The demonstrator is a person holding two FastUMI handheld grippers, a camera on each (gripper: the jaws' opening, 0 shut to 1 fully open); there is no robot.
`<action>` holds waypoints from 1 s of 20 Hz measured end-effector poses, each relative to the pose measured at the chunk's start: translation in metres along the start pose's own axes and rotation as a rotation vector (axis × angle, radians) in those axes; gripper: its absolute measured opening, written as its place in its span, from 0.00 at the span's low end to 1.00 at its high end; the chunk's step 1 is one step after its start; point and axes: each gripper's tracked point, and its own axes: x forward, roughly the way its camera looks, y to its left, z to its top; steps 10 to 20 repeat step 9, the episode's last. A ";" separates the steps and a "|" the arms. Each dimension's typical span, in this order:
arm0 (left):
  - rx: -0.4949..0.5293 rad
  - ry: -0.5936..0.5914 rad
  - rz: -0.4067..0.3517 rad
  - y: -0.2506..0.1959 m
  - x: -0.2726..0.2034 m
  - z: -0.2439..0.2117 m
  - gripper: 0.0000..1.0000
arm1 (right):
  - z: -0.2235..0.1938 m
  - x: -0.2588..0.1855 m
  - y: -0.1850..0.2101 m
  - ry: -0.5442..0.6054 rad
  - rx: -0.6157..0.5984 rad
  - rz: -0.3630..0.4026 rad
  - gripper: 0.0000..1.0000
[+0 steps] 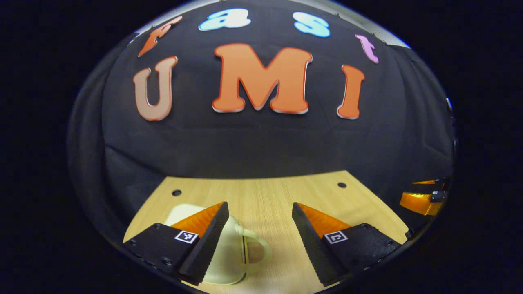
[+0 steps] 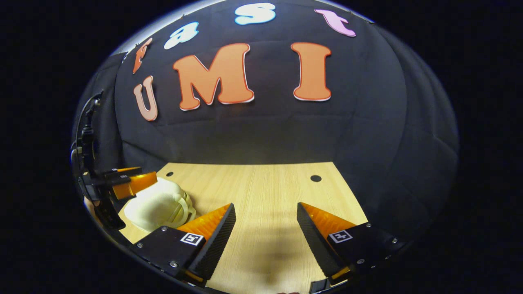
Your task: First open the suitcase, pack the skin care products into it, and then close the suitcase.
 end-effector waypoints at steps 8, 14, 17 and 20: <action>0.003 -0.163 0.027 0.009 -0.006 0.012 0.97 | 0.019 -0.046 0.028 -0.182 -0.010 -0.019 0.95; -0.009 -0.164 0.026 0.008 -0.001 0.012 0.97 | 0.015 -0.052 0.032 -0.189 -0.024 -0.017 0.96; -0.009 -0.164 0.026 0.008 -0.001 0.012 0.97 | 0.015 -0.052 0.032 -0.189 -0.024 -0.017 0.96; -0.009 -0.164 0.026 0.008 -0.001 0.012 0.97 | 0.015 -0.052 0.032 -0.189 -0.024 -0.017 0.96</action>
